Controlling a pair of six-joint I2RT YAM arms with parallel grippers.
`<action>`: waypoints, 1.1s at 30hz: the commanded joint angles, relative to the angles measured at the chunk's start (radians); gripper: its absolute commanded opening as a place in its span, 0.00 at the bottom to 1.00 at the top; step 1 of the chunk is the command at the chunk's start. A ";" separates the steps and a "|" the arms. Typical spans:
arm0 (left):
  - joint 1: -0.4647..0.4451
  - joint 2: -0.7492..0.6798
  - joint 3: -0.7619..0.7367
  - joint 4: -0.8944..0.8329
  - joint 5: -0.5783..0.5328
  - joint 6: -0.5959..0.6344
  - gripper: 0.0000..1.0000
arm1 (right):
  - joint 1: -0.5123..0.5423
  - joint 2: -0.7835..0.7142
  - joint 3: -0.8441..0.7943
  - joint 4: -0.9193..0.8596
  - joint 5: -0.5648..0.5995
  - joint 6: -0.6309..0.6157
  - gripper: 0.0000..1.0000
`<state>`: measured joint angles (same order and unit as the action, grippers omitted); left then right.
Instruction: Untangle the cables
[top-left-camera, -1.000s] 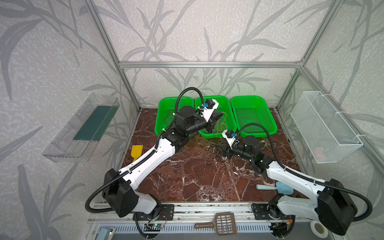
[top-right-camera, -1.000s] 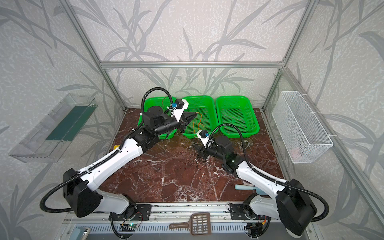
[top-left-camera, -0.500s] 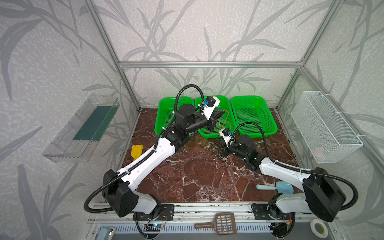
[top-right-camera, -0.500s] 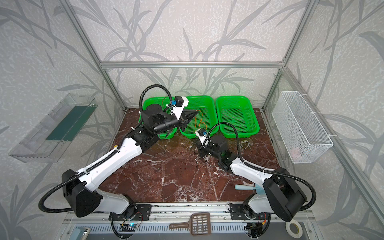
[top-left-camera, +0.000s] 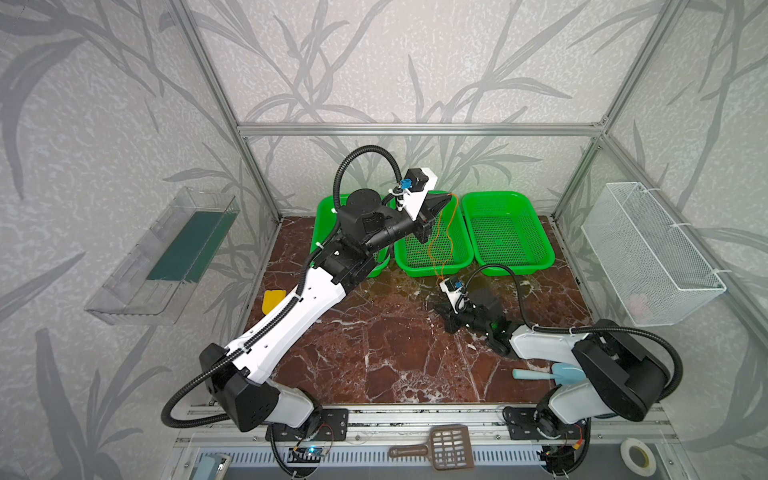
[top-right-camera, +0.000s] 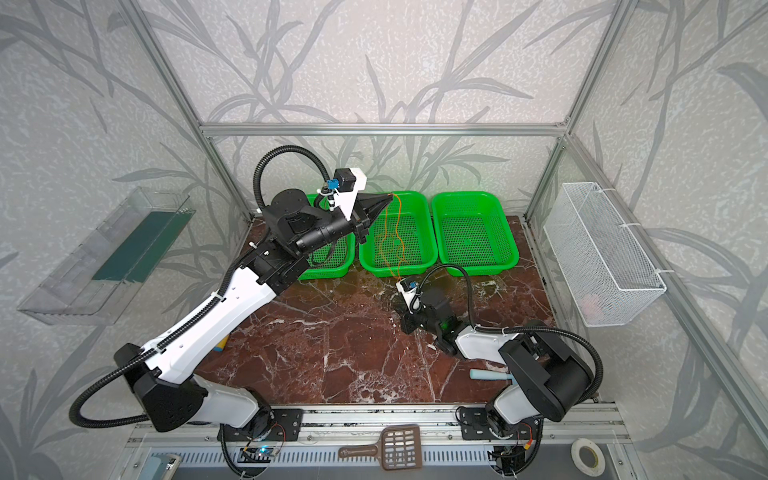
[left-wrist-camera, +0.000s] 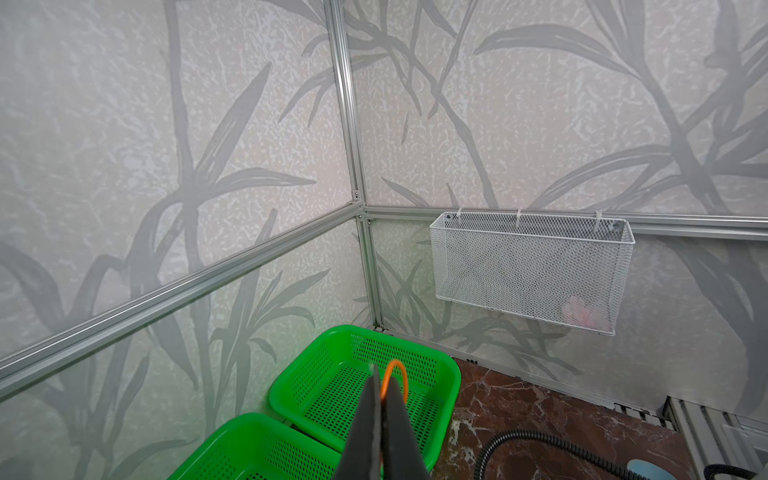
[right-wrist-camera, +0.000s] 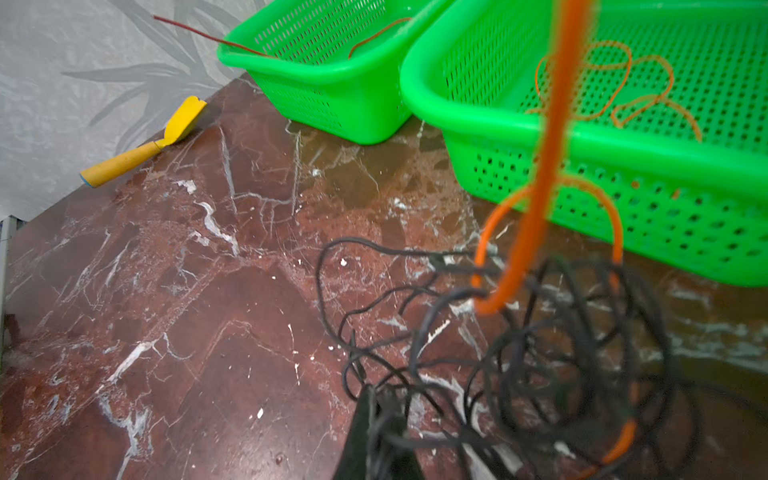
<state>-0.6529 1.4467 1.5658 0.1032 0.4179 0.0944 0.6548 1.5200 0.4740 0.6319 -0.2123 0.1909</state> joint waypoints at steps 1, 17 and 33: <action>0.008 0.009 0.059 -0.006 -0.017 0.046 0.00 | 0.004 0.043 -0.002 0.038 0.054 0.066 0.02; 0.024 0.030 0.121 -0.060 0.025 0.081 0.00 | 0.003 -0.093 -0.065 0.072 0.080 0.047 0.51; 0.023 0.025 0.099 -0.036 0.077 0.050 0.00 | 0.003 -0.223 0.162 -0.122 0.145 -0.087 0.64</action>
<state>-0.6327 1.4822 1.6672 0.0383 0.4671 0.1532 0.6548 1.2774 0.5850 0.5411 -0.0849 0.1173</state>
